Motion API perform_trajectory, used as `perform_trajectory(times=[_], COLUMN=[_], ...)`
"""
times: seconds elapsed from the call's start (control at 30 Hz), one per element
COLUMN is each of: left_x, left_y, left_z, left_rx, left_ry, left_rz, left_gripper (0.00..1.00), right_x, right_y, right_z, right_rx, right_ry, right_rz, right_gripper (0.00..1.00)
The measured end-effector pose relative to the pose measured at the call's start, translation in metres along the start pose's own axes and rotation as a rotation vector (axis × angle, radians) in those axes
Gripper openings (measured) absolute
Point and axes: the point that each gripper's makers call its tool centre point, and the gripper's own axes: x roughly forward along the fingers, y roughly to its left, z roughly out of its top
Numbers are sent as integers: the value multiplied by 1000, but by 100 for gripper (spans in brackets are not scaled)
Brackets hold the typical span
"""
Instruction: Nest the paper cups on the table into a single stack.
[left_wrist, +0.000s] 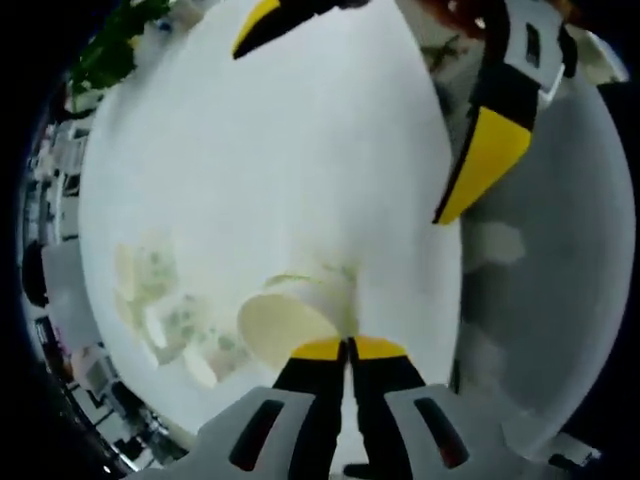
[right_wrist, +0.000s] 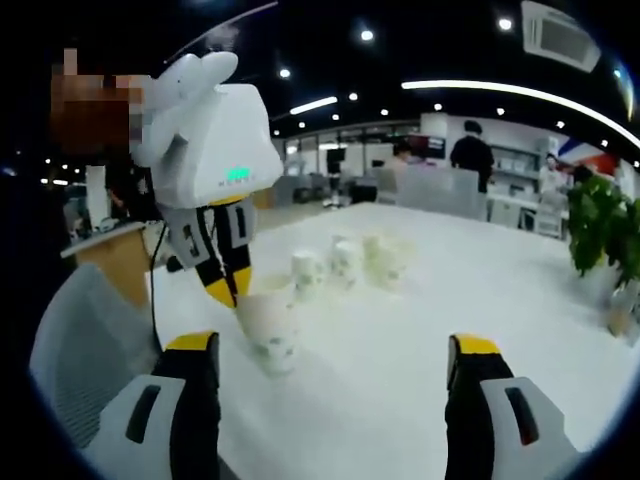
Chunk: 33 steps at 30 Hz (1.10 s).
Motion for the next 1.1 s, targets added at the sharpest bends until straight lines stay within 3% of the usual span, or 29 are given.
perform_trajectory(times=[0.33, 0.43, 0.5, 0.63, 0.77, 0.8, 0.97, 1.1], left_x=[4, 2, -1, -7, -15, -20, -38, -52], left_y=[-2, 6, 7, 8, 18, 23, 39, 51], left_z=[5, 10, 11, 10, 12, 15, 10, -6], left_rx=[-14, -25, -43, -94, -152, -171, -316, -410], left_ry=[-58, -118, -152, -213, -324, -379, -536, -643], left_rz=[13, 63, 62, 66, 105, 120, 165, 217], left_gripper=[4, 20, 30, 42, 61, 66, 77, 82], right_x=[1, 1, 1, 1, 1, 1, 1, 0], right_y=[1, 2, 2, 2, -1, -1, -4, -8], right_z=[0, 0, 0, 0, 1, 1, 3, 4], right_rx=[-2, -3, -3, -4, 1, 3, 2, -5], right_ry=[4, 6, 6, 7, 5, 5, 4, 8], right_rz=[4, 5, 5, 6, 0, -2, -10, -14], right_gripper=[93, 92, 92, 92, 92, 92, 92, 92])
